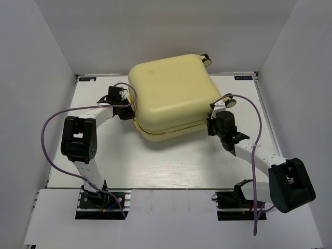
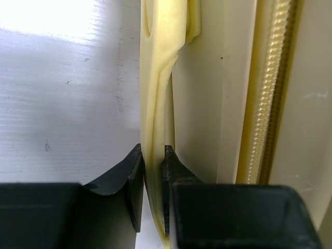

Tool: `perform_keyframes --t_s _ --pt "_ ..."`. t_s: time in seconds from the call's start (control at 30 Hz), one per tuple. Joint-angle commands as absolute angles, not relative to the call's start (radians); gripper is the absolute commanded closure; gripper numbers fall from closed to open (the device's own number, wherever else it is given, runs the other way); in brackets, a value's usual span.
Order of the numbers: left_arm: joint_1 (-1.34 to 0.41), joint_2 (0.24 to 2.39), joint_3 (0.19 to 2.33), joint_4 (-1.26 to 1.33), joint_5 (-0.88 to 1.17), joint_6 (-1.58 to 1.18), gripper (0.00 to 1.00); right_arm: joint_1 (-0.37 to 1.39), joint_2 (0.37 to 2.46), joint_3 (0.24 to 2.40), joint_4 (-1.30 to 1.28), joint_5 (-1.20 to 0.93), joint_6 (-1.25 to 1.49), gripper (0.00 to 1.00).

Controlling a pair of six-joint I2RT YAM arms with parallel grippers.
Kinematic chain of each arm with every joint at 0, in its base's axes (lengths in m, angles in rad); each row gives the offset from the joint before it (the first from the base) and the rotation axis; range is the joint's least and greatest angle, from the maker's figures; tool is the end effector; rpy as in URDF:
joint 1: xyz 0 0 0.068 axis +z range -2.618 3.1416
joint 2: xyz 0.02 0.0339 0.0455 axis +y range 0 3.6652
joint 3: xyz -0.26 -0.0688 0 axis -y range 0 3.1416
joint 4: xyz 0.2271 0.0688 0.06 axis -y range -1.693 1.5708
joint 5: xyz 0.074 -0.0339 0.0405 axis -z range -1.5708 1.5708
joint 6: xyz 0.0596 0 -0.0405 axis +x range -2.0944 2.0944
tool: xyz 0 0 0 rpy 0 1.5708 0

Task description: Pack the luggage

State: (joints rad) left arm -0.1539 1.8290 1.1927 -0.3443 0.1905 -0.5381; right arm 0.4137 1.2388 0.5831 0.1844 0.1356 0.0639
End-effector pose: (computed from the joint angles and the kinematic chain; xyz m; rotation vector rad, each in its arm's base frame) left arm 0.3722 -0.0692 0.1681 -0.4230 2.5712 -0.5026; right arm 0.2508 0.1013 0.2080 -0.2713 2.0231 0.1610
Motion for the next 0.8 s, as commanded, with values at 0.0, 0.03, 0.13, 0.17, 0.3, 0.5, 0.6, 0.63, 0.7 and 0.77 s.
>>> perform_keyframes --t_s 0.0,0.03,0.13,0.17,0.3,0.5,0.6,0.63,0.7,0.77 --pt "-0.118 1.853 1.183 -0.492 0.149 -0.502 1.0 0.393 1.246 0.595 0.302 0.409 0.109 1.0" --pt "-0.107 1.861 1.187 -0.511 0.138 -0.499 1.0 0.382 1.253 0.589 0.307 0.431 0.12 1.0" --pt "-0.084 1.876 1.207 -0.525 0.136 -0.483 1.0 0.35 1.287 0.603 0.31 0.48 0.138 1.0" --pt "-0.074 1.887 1.229 -0.534 0.133 -0.479 1.0 0.342 1.299 0.606 0.31 0.482 0.144 1.0" --pt "-0.06 1.919 1.284 -0.575 0.107 -0.453 1.0 0.267 1.342 0.64 0.362 0.397 0.135 1.0" --pt "-0.034 1.991 1.364 -0.595 0.155 -0.387 1.0 0.181 1.469 0.667 0.532 0.183 0.094 1.0" --pt "-0.008 2.046 1.432 -0.64 0.17 -0.368 1.0 0.124 1.511 0.64 0.731 0.098 0.098 1.0" --pt "-0.008 2.057 1.446 -0.664 0.173 -0.367 1.0 0.088 1.523 0.644 0.75 0.057 0.106 1.0" --pt "0.021 2.091 1.492 -0.682 0.166 -0.361 1.0 0.065 1.578 0.667 0.767 0.011 0.113 1.0" --pt "0.026 2.111 1.508 -0.693 0.146 -0.359 1.0 0.026 1.603 0.721 0.752 -0.093 0.107 1.0"
